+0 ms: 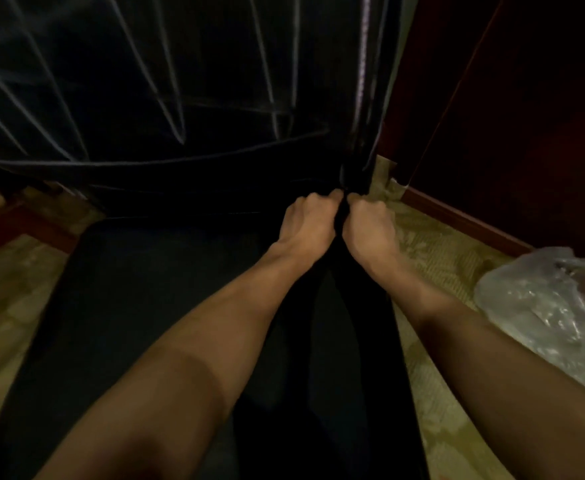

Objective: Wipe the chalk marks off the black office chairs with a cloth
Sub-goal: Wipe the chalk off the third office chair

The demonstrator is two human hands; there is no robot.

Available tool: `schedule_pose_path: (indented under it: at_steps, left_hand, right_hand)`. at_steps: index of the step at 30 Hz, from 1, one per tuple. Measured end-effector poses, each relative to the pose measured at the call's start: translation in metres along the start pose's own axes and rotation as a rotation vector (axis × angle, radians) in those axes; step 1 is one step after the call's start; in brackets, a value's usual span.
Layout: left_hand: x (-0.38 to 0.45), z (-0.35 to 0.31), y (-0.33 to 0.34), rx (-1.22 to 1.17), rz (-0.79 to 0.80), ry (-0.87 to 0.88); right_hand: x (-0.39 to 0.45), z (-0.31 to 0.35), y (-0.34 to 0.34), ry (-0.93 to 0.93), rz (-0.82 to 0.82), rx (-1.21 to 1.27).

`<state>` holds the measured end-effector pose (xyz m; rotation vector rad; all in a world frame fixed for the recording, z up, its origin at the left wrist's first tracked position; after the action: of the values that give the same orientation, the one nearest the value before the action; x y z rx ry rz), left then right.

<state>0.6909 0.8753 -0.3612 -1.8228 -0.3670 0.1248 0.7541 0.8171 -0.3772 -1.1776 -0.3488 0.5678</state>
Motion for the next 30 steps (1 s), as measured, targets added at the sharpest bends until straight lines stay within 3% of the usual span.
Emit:
schedule_pose_path:
  at_steps: [3,7,21,25,30]
  left_hand:
    - [-0.028,0.033,-0.007,-0.100,-0.041,-0.056]
    - [-0.073,0.093,-0.029,-0.028,-0.088,-0.143]
    - [-0.262,0.293,-0.113,0.081,-0.326,-0.600]
    - [-0.351,0.338,-0.103,-0.080,-0.552,-0.818]
    - [-0.415,0.342,-0.064,-0.432,-0.727,-1.028]
  right_hand:
    - [-0.011,0.035,0.011,-0.147,-0.021,-0.046]
    - [-0.029,0.109,0.039,-0.304,0.029,-0.036]
    - [-0.108,0.364,0.140,-0.624,0.149,0.018]
    - [-0.162,0.421,0.165,-0.794,0.176,-0.027]
    - [-0.214,0.445,0.183,-0.977,0.205,-0.190]
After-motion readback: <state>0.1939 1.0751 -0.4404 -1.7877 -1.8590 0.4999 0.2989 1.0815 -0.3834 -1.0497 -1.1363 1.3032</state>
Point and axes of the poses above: each hand's wrist, its own x-axis towards the middle knuckle, its own y-axis out of the palm, z = x × y, the point moved 10 cm from there along x, towards the middle knuckle, and after that the axes turned 11 degrees about y, right-handed, at the moved point
